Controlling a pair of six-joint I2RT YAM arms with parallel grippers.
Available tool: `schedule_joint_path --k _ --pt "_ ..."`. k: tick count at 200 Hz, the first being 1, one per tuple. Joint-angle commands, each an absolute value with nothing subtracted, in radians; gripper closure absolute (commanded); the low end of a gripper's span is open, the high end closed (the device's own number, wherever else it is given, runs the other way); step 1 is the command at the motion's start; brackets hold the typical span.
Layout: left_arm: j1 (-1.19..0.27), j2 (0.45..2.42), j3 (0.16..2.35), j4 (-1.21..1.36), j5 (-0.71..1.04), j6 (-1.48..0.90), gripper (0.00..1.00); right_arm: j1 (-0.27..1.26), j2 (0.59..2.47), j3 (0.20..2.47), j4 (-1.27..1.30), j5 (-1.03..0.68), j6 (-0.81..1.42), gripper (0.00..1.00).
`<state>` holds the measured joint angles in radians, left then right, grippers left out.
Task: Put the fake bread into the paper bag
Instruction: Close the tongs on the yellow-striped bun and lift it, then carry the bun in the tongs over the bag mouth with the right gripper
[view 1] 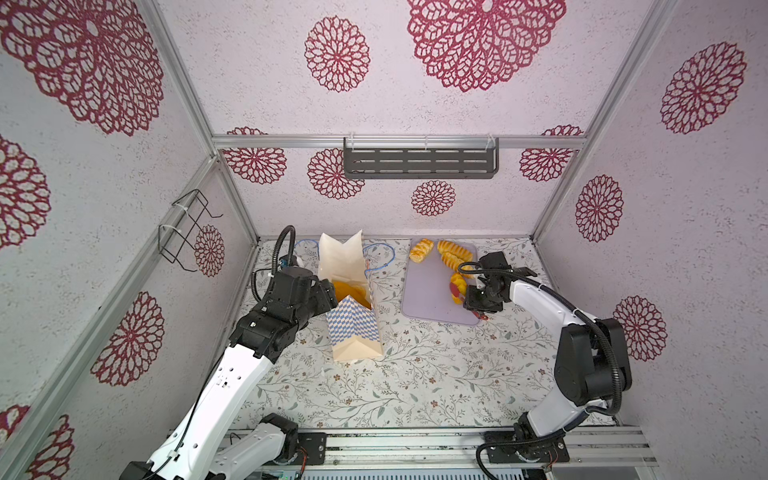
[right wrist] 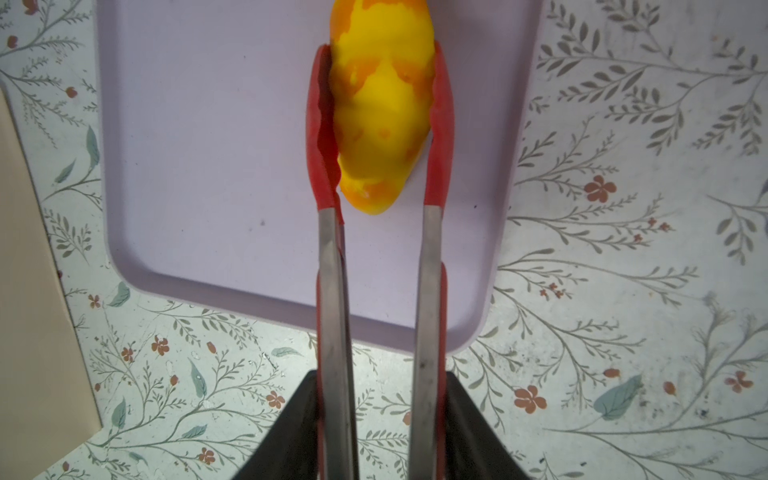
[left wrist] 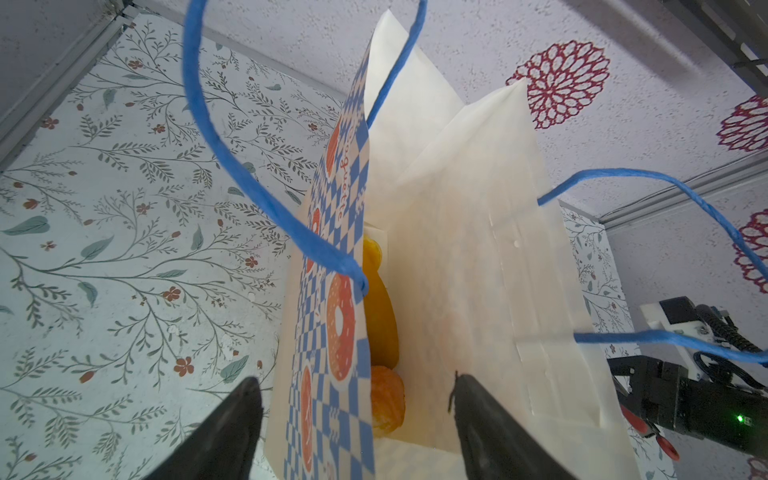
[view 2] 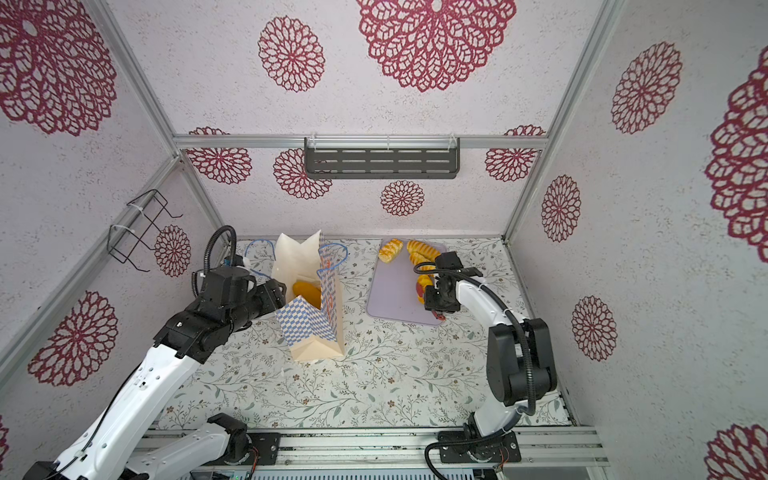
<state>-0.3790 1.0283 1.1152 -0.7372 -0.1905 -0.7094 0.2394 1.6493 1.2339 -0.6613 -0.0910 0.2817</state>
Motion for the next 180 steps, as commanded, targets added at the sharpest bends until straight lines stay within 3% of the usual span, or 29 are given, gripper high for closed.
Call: schedule_joint_path --k 1,47,118,180 --pt "-0.370 1.018 1.108 -0.720 -0.192 -0.716 0.23 0.258 1.571 1.257 -0.643 -0.123 0.296 0.56" --pt "-0.370 1.024 1.109 -0.715 -0.187 -0.718 0.27 0.264 1.488 1.266 -0.630 -0.205 0.339 0.59" --pt "-0.372 1.036 1.117 -0.703 -0.177 -0.725 0.54 0.283 1.383 1.417 -0.606 -0.349 0.405 0.59" --pt "-0.371 1.036 1.111 -0.697 -0.178 -0.735 0.78 0.488 1.412 1.711 -0.649 -0.343 0.374 0.60"
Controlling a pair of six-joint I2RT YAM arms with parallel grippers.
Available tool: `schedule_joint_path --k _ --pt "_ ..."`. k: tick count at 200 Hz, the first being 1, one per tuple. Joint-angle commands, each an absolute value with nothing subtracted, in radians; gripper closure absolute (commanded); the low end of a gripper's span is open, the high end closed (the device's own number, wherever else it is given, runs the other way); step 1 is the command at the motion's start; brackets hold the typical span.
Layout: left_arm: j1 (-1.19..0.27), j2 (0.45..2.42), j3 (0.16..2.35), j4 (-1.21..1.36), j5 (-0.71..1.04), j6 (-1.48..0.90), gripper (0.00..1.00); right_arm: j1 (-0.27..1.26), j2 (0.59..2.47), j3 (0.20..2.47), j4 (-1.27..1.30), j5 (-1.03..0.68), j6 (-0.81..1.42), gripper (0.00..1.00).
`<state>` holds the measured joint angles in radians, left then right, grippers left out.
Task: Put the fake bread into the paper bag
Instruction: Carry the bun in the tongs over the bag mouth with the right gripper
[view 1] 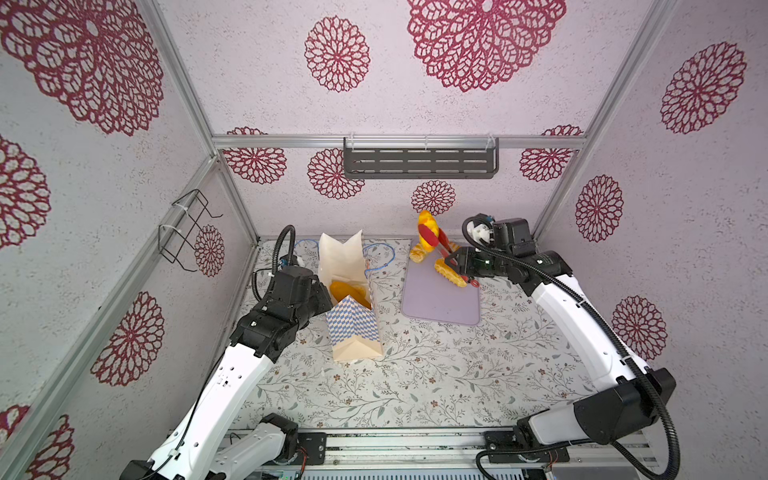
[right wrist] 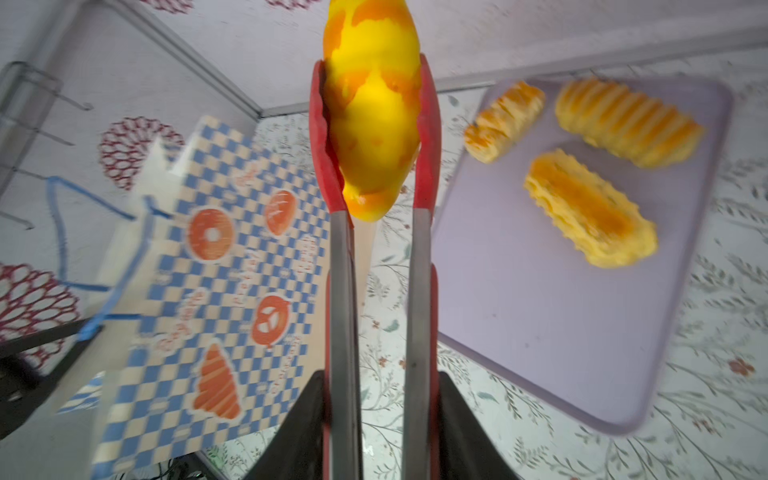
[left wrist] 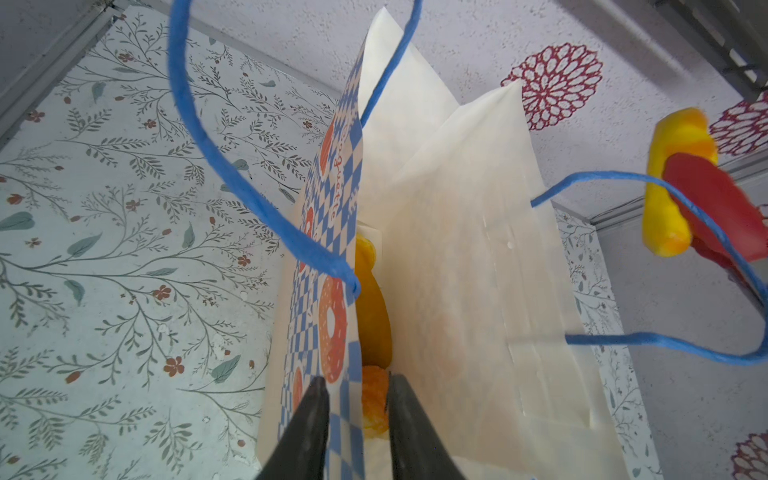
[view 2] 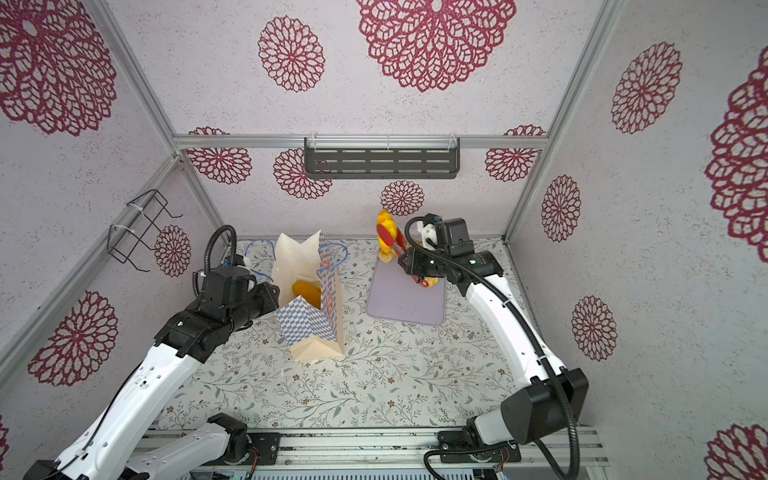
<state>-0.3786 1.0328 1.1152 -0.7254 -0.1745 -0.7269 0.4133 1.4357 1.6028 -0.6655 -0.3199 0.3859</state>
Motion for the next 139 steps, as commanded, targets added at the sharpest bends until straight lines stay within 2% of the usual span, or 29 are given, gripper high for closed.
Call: schedule_joint_path --k 1,55,139 --pt "-0.370 1.036 1.111 -0.696 -0.178 -0.735 0.78 0.491 1.412 1.714 -0.648 -0.344 0.373 0.59" --pt "-0.372 1.042 1.113 -0.696 -0.175 -0.738 0.88 0.665 1.470 1.846 -0.668 -0.366 0.338 0.59" --pt "-0.372 1.042 1.121 -0.701 -0.178 -0.741 0.92 0.798 1.540 1.868 -0.734 -0.300 0.304 0.60"
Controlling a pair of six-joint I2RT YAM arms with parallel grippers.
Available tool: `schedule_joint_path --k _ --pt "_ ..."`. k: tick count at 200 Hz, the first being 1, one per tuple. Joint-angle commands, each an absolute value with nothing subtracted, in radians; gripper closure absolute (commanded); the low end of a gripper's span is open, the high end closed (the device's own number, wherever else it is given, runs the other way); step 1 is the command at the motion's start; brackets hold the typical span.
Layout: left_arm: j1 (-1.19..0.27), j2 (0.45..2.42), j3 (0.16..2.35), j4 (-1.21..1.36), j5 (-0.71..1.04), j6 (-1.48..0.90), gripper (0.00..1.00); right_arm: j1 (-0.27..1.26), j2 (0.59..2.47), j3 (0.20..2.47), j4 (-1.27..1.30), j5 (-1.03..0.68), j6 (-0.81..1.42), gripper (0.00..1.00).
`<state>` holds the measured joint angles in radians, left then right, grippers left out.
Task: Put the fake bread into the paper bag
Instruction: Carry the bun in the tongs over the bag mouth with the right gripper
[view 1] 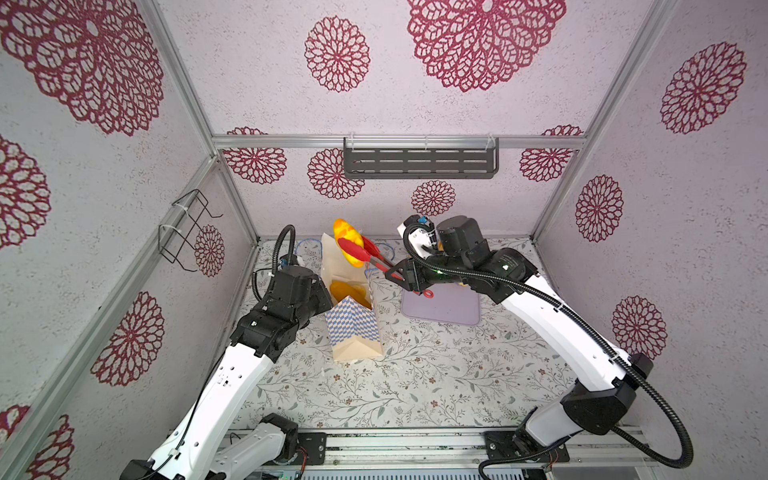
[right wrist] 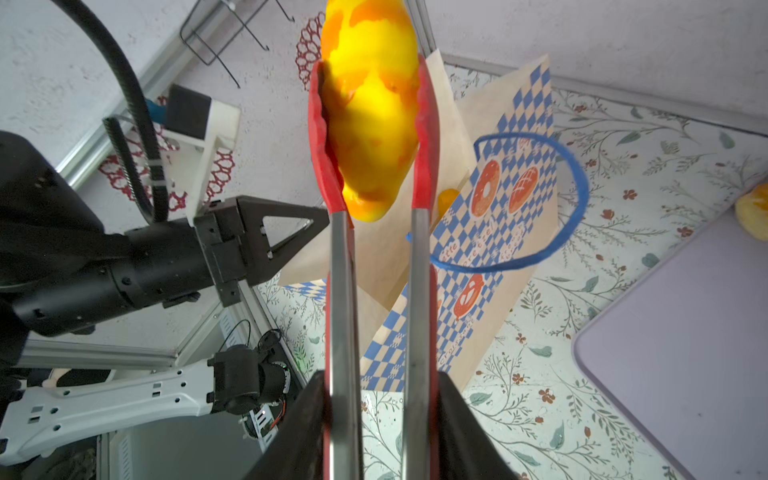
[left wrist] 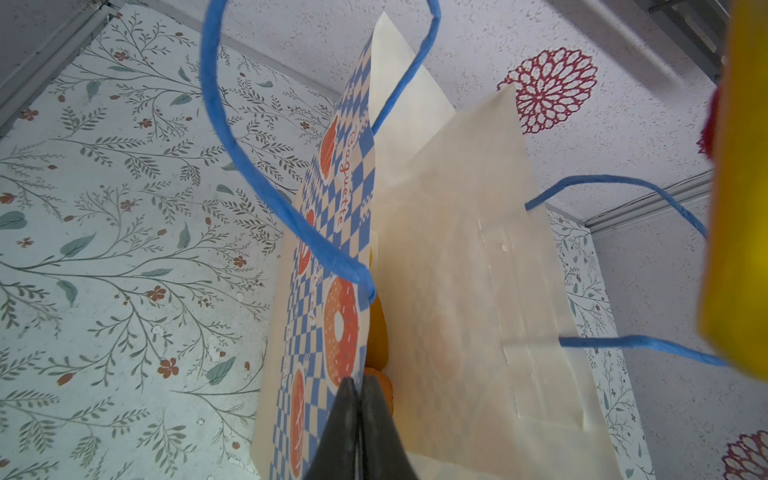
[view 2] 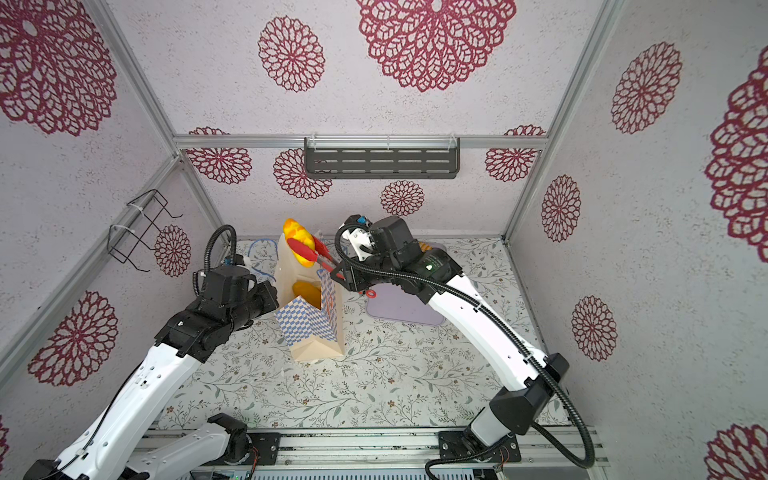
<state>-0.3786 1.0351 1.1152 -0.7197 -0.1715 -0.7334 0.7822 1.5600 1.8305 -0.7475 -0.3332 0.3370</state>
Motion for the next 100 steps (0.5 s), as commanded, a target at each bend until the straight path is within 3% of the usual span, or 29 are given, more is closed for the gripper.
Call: schedule_joint_path --k 1,100 --pt "-0.372 1.042 1.121 -0.701 -0.178 -0.741 0.92 0.799 1.540 1.868 -0.735 -0.299 0.304 0.60" --pt "-0.372 1.044 1.129 -0.701 -0.176 -0.740 0.92 0.844 1.575 1.866 -0.803 -0.277 0.270 0.58"
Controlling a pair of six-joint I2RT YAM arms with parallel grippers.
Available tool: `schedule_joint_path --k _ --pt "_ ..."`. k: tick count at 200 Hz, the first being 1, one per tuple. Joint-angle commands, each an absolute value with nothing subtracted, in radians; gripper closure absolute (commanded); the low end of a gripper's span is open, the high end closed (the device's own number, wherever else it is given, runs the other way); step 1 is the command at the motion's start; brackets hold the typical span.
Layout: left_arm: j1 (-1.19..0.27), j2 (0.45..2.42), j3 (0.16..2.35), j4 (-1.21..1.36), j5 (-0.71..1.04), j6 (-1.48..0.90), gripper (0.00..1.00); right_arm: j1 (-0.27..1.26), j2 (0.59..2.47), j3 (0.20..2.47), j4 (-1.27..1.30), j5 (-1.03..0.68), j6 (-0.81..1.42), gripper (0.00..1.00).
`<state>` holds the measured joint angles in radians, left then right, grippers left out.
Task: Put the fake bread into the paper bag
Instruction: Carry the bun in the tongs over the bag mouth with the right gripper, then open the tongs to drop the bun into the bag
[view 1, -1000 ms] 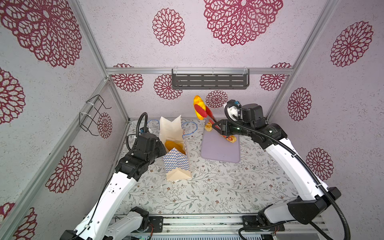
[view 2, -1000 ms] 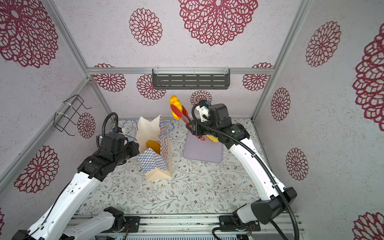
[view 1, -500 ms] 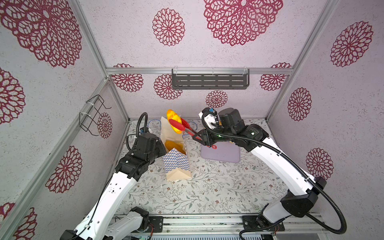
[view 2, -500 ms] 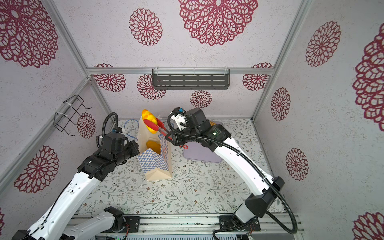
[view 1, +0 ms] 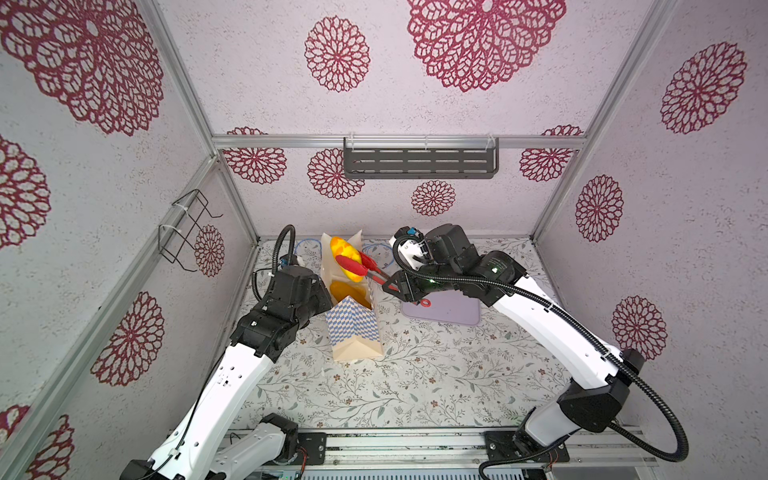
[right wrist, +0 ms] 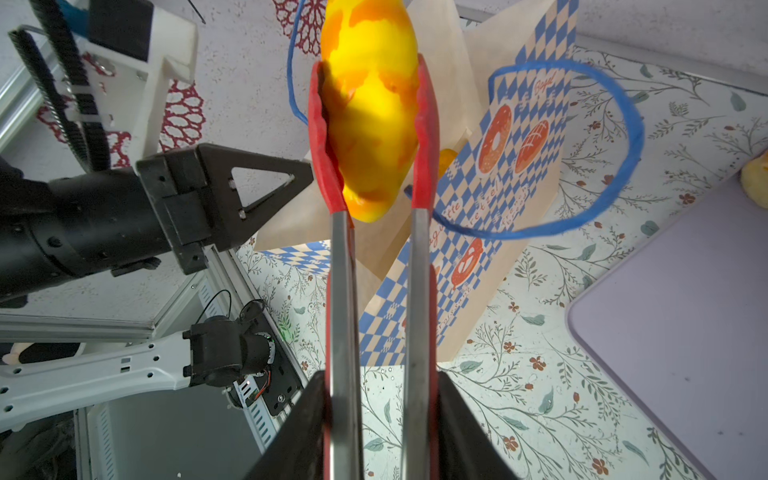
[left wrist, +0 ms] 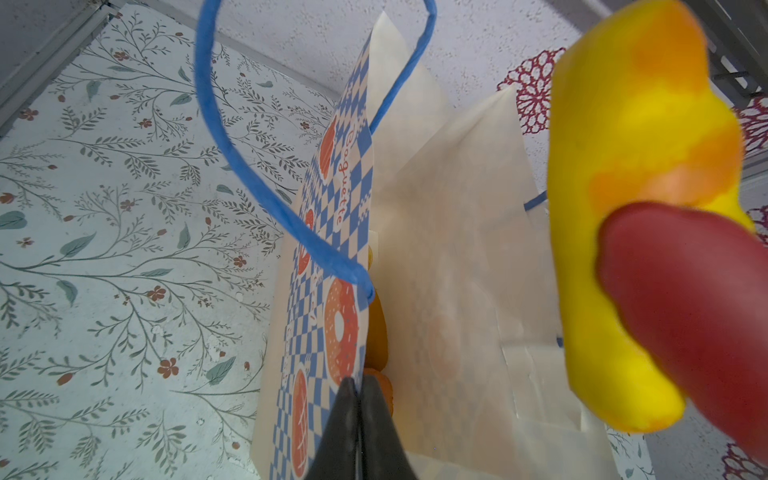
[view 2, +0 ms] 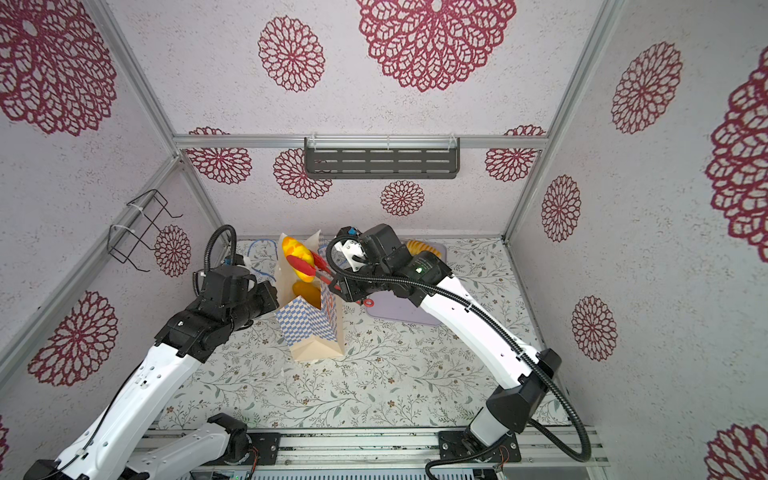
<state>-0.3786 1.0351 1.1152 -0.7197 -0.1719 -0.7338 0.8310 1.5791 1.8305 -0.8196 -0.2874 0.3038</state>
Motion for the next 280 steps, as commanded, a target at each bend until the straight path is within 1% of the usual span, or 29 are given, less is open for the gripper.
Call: schedule_joint_path --k 1,15,51,81,105,190,212,246,280 --pt "-0.372 1.044 1.128 -0.701 -0.176 -0.740 0.92 0.845 1.575 1.867 -0.804 -0.277 0.269 0.58" --pt "-0.371 1.043 1.129 -0.702 -0.175 -0.741 0.92 0.848 1.578 1.866 -0.810 -0.273 0.266 0.55" --pt "-0.372 1.040 1.127 -0.702 -0.173 -0.741 0.92 0.853 1.580 1.867 -0.808 -0.265 0.263 0.53" --pt "-0.372 1.036 1.127 -0.704 -0.172 -0.742 0.92 0.853 1.581 1.873 -0.802 -0.261 0.263 0.48" --pt "-0.372 1.038 1.127 -0.702 -0.172 -0.743 0.92 0.853 1.581 1.876 -0.792 -0.258 0.262 0.45" --pt "-0.372 1.037 1.129 -0.706 -0.173 -0.741 0.92 0.853 1.591 1.919 -0.768 -0.222 0.255 0.45" --pt "-0.372 1.038 1.130 -0.707 -0.173 -0.742 0.92 0.851 1.578 1.930 -0.743 -0.183 0.251 0.47" --pt "-0.372 1.035 1.131 -0.710 -0.175 -0.741 0.91 0.841 1.535 1.940 -0.698 -0.091 0.234 0.47" --pt "-0.373 1.035 1.133 -0.712 -0.176 -0.738 0.91 0.786 1.473 1.919 -0.668 0.000 0.214 0.47"
